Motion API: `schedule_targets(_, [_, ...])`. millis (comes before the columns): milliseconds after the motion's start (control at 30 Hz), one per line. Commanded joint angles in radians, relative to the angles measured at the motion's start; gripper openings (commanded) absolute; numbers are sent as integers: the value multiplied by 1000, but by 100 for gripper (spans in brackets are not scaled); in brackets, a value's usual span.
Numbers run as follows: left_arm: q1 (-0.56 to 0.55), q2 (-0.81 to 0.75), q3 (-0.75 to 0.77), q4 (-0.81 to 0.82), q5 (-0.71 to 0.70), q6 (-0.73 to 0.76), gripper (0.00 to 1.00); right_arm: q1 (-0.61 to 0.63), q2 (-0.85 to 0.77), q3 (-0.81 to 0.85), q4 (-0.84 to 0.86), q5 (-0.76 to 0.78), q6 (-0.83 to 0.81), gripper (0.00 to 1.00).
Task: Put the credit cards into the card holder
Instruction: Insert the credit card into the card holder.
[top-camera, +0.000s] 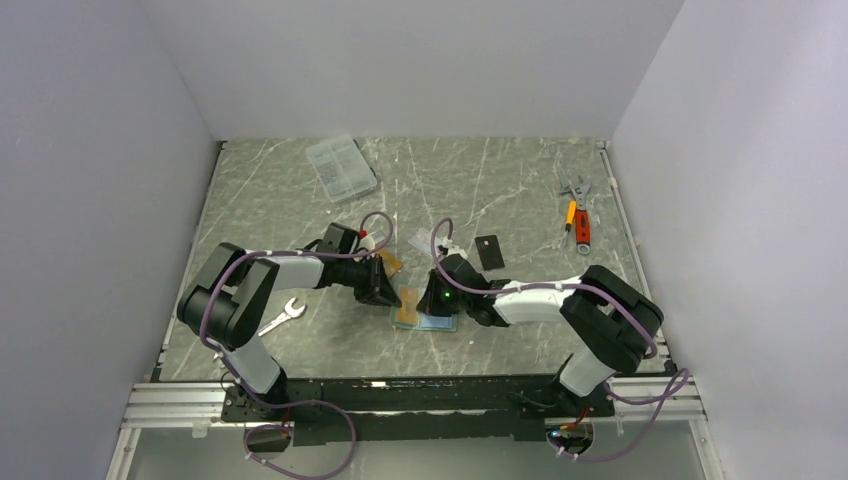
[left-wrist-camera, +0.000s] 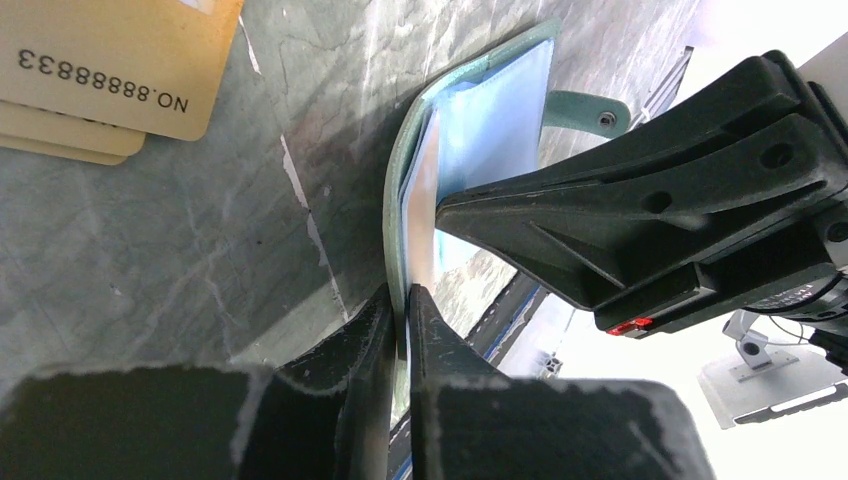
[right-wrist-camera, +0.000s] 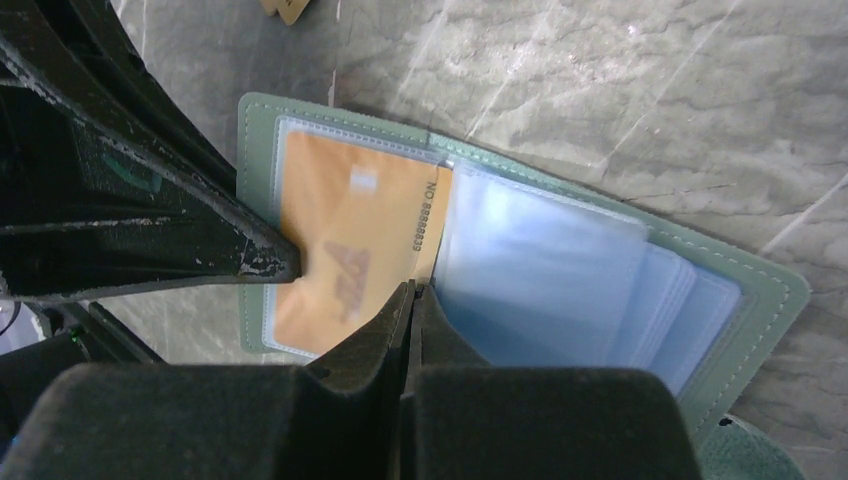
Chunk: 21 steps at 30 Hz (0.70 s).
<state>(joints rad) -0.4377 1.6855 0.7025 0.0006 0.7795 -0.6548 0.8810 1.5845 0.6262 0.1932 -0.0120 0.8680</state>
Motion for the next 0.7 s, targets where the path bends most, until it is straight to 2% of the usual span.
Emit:
schedule_targets(0, [-13,-11,35,1,-4,25,12,-3,-36,-40,77,-69,-16,2])
schedule_targets(67, [-13,-14,37,1,-11,34,6,-27,-63,-79,96,-79,-5,4])
schedule_targets(200, [-13,-13,35,1,-21,38,2,-65,-81,-115,100,-90,1,7])
schedule_targets(467, [-14,-14,37,-32,-27,46,3,-60,-24,-70,10,-20,-3,4])
schedule_targets(667, [-15,-10,37,-26,-23,43,6,-1,20,-1,-86,67,-10,0])
